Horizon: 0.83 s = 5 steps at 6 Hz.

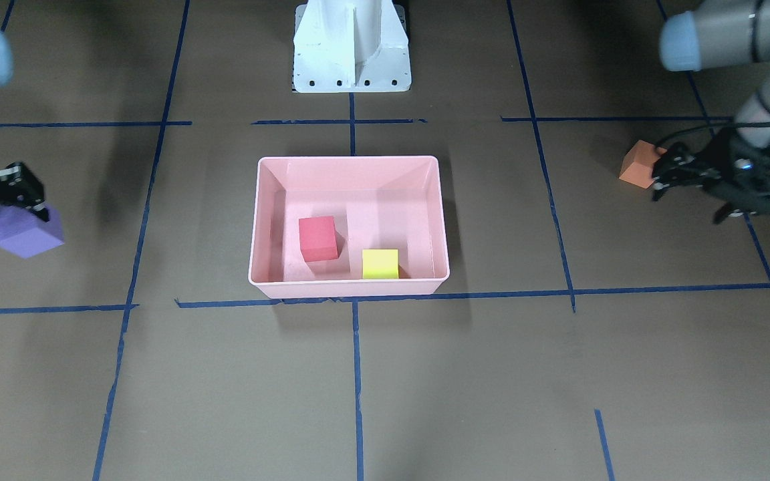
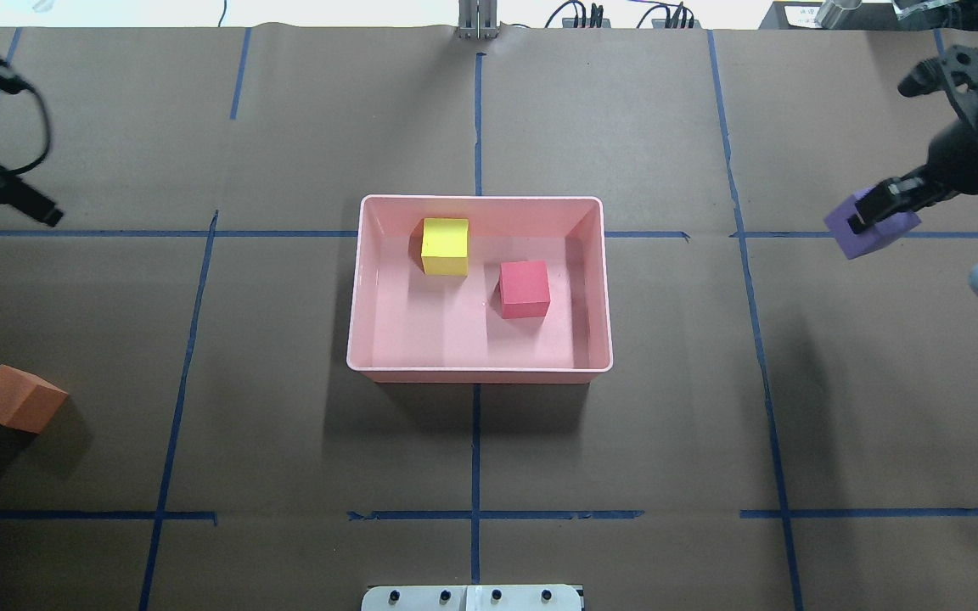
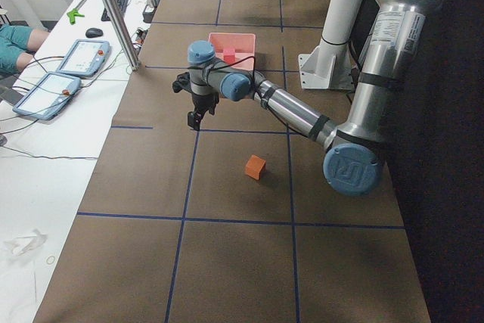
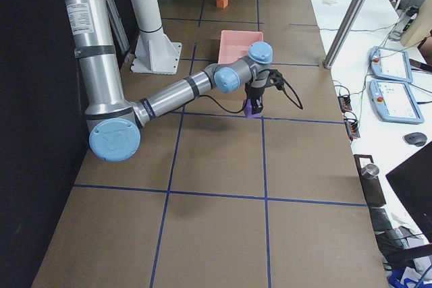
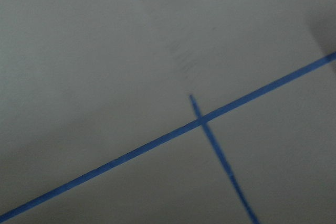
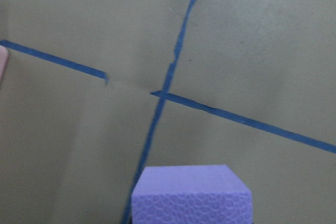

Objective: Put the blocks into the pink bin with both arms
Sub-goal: 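Carry the purple cube into the pink bin and open the right gripper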

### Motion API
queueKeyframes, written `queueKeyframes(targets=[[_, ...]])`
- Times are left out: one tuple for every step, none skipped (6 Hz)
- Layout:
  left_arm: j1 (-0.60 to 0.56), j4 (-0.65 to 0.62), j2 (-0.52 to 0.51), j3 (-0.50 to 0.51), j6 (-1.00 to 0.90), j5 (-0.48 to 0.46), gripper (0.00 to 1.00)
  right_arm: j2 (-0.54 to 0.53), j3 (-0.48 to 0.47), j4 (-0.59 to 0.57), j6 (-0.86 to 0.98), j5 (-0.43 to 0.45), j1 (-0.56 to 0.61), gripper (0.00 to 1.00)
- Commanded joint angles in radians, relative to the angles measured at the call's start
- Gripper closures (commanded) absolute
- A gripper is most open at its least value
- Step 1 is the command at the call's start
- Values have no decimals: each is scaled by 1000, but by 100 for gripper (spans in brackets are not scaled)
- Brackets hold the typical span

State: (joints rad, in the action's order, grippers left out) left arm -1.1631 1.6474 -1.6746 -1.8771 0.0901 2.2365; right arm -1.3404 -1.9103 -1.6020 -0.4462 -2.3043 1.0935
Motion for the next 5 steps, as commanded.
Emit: queueKeyframes(targets=[[-58,299,265,21,-108,52,0,187,-71,-149,-296,17,-103,66],[-58,468,335,53,-87,52,0,249,-85,-150,-456,64,-188,66],[-53,486,335,50,-29,43,0,311,-91,-151,-600,125,-280,66],[-50,485,328,33,-9,44,0,381,-81,-167,-714,228,-385,66],[-49,492,328,27,29,49,0,477,-32,-209,-794,291,-453,66]])
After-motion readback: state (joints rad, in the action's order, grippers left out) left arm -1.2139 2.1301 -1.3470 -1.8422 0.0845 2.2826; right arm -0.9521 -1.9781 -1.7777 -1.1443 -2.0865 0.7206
